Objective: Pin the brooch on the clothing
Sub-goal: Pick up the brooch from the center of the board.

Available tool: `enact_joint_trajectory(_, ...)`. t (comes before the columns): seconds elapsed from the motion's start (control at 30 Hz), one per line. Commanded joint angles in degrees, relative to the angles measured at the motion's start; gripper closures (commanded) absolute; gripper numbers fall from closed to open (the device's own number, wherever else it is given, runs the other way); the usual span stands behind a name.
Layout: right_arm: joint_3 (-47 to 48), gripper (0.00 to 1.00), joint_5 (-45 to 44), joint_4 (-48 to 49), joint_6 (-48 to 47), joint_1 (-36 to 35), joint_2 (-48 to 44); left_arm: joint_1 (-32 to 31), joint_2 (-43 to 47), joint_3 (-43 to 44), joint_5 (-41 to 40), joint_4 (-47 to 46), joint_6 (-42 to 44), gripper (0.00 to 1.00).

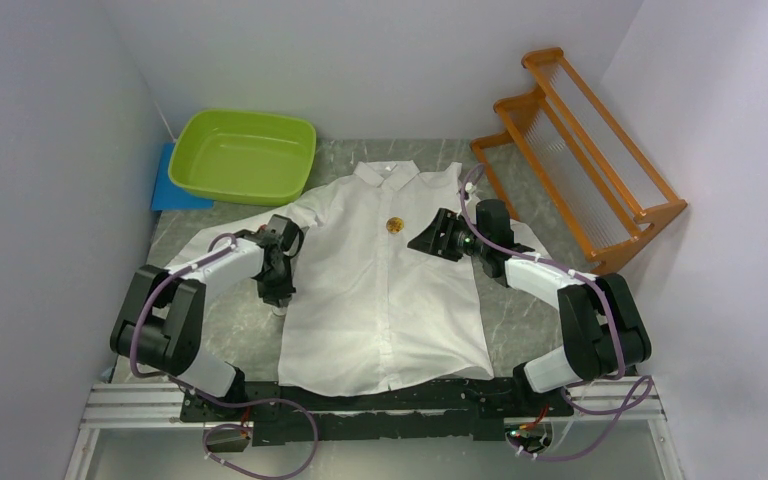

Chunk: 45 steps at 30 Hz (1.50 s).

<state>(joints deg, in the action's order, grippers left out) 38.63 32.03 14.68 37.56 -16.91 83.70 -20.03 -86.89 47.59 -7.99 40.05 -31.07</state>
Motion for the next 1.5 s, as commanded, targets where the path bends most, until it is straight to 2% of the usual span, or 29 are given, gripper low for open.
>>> enact_joint_trajectory(0.0, 2.71, 0.37, 0.49, 2.49, -0.43, 0.16, 0.37, -0.14, -1.44, 1.01, -2.60, -0.50, -0.65, 0.82)
enact_joint_trajectory(0.1, 2.83, 0.37, 0.68, 2.41, -0.38, 0.25, 0.41, -0.19, -0.99, 0.73, -2.49, -0.72, -0.64, 0.97)
enact_joint_trajectory(0.4, 0.69, 0.32, 7.42, 8.48, -0.39, 0.21, -0.88, -0.16, 6.97, 1.24, -6.28, 2.50, -3.57, 0.97)
enact_joint_trajectory(0.43, 0.22, 0.23, 7.72, 9.06, -0.38, 0.21, -1.29, -0.19, 8.31, 1.46, -7.06, 3.26, -4.12, 0.98)
enact_joint_trajectory(0.47, -0.27, 0.03, 7.72, 9.76, -0.37, 0.21, -1.80, -0.18, 10.22, 1.64, -7.53, 3.80, -4.39, 0.97)
enact_joint_trajectory(0.5, -0.80, 0.01, 7.85, 10.68, -0.27, 0.21, -2.35, -0.18, 11.62, 1.81, -7.71, 4.29, -4.70, 0.97)
enact_joint_trajectory(0.73, -4.27, 0.00, 8.51, 16.19, -0.15, 0.21, -5.58, -2.37, 15.73, 2.73, -2.14, 4.01, -5.91, 0.97)
enact_joint_trajectory(0.97, -4.63, 0.00, 12.02, 14.21, -0.44, 0.15, -4.81, -15.58, 11.47, 6.17, 1.58, -2.79, -11.53, 0.97)
enact_joint_trajectory(1.1, -7.94, 0.04, 14.28, 15.08, 0.99, -0.70, -6.53, -23.04, 6.94, 8.48, 2.89, -9.10, -14.56, 0.97)
enact_joint_trajectory(1.2, -11.87, 0.12, 13.83, 16.62, 2.52, -3.21, -8.67, -28.07, 2.80, 11.05, 2.34, -12.23, -16.32, 0.97)
enact_joint_trajectory(1.4, -16.74, 0.42, 11.56, 18.64, 5.03, -8.51, -9.48, -35.35, -4.32, 14.29, 2.43, -19.01, -18.13, 0.97)
enact_joint_trajectory(1.47, -18.76, 0.48, 10.37, 19.56, 5.96, -9.28, -10.03, -36.50, -5.37, 14.46, 2.29, -20.25, -18.70, 0.97)
